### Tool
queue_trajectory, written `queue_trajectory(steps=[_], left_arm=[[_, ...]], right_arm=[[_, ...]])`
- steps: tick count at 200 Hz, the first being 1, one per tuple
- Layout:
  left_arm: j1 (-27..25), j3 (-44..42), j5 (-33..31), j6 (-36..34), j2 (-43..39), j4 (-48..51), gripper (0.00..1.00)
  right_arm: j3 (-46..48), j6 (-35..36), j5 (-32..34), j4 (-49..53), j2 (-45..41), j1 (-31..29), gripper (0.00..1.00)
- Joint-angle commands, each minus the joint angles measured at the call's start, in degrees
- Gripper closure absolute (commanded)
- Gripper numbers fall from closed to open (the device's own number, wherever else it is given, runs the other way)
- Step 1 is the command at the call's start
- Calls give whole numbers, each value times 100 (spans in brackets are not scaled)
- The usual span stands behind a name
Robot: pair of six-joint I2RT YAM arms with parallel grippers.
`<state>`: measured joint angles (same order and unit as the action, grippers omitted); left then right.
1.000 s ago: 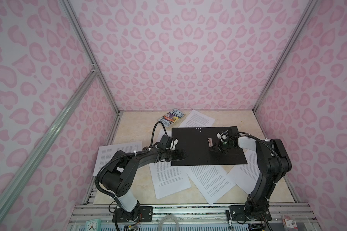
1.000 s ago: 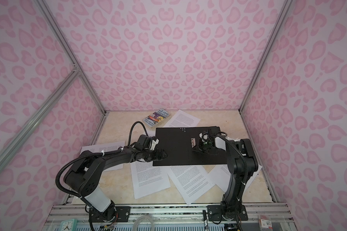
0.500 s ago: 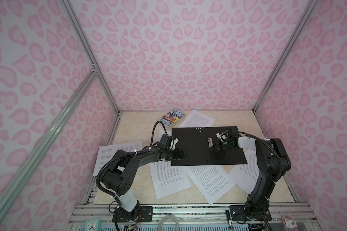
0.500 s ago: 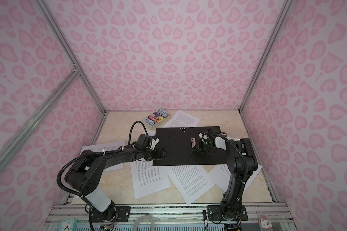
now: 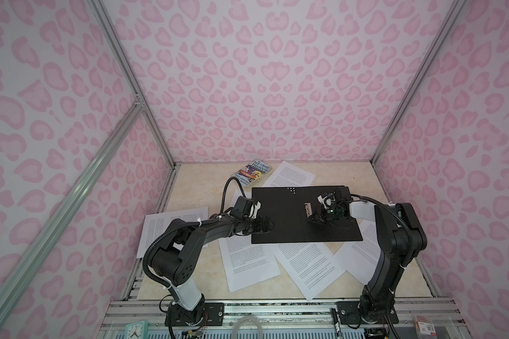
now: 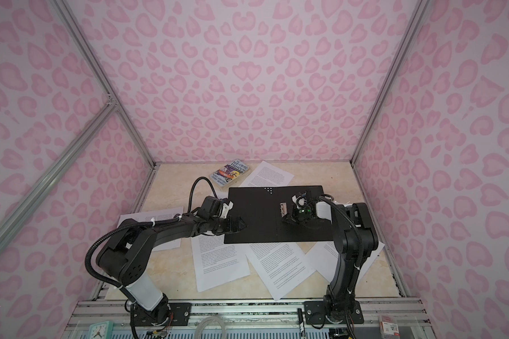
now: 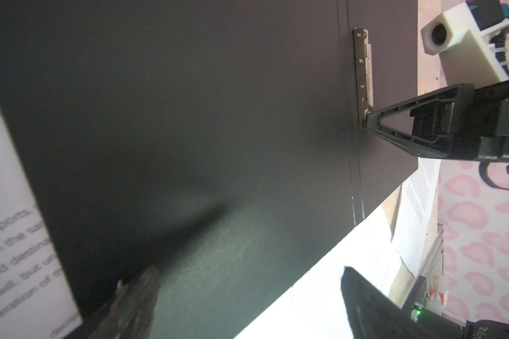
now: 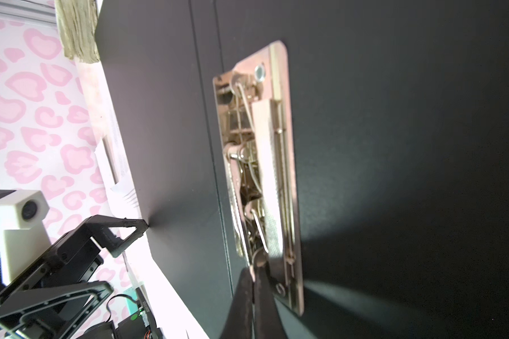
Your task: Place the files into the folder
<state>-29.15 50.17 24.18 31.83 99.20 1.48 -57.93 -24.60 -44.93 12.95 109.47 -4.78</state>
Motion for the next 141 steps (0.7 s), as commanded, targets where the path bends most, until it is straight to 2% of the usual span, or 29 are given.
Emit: queue_trajectory(steps=[1, 43, 61, 87, 102, 141], left_arm=[[21, -76, -561, 60, 109, 964, 1], [23, -26, -612, 104, 168, 992, 1], [22, -7, -608, 125, 196, 989, 1], [23, 10, -616, 139, 210, 978, 1], [23, 10, -617, 139, 197, 969, 1], [10, 28, -600, 139, 213, 960, 1]], right_arm=[[97, -191, 1263, 498, -35, 72, 100], [-541, -124, 427, 577, -140, -55, 100], [-695, -132, 250, 511, -471, -128, 76], [-573, -234, 354, 317, -1016, -97, 60], [-472, -231, 444, 401, -1094, -85, 62], [-16, -305, 428, 270, -939, -110, 79]])
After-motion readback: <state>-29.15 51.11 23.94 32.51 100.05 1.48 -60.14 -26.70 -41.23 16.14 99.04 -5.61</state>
